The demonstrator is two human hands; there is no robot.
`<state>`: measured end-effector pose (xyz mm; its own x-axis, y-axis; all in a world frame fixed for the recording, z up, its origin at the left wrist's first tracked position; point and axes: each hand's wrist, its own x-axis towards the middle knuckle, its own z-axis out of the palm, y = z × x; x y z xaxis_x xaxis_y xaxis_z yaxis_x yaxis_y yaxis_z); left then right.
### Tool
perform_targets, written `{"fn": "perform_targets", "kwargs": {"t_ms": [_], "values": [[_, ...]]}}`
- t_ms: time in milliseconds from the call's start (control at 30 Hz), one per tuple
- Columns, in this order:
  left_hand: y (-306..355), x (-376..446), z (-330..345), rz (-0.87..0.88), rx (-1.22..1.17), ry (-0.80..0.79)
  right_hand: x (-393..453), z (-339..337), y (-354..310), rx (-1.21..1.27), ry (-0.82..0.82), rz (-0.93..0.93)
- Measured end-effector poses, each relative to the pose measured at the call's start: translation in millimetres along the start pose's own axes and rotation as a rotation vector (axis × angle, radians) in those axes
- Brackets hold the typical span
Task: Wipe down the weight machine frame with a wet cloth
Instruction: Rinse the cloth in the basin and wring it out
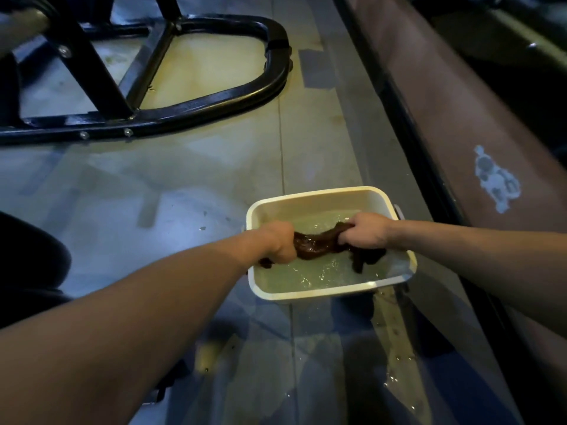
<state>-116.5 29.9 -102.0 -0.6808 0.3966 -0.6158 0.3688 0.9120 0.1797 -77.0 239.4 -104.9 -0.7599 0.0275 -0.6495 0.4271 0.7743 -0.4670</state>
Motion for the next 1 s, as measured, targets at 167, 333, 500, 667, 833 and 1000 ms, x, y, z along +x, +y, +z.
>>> {"fn": "perform_targets", "kwargs": {"t_ms": [167, 333, 500, 667, 833, 1000], "values": [[1.6, -11.1, -21.5, -0.132, -0.762, -0.059, -12.0, -24.6, -6.7, 0.736, -0.086, 0.043], [1.1, -25.4, -33.0, -0.173, -0.986, -0.194, -27.9, -35.3, -13.8, 0.967, -0.123, 0.09], [7.1, -39.1, -32.6, -0.203, -1.25, -0.238, -48.1, -24.1, -35.1, 0.934, -0.091, 0.143], [16.1, -34.7, -23.9, -0.261, -1.364, -0.279, -73.0, -2.3, -74.8, 0.843, -0.217, 0.023], [20.6, -41.8, -29.7, -0.091, -1.43, -0.326, -84.7, 3.9, -80.7, 0.859, 0.009, -0.076], [13.5, -42.5, -39.3, -0.067, -1.54, -0.206, -80.7, -2.3, -29.9, -0.166, 0.47, -0.345]]}}
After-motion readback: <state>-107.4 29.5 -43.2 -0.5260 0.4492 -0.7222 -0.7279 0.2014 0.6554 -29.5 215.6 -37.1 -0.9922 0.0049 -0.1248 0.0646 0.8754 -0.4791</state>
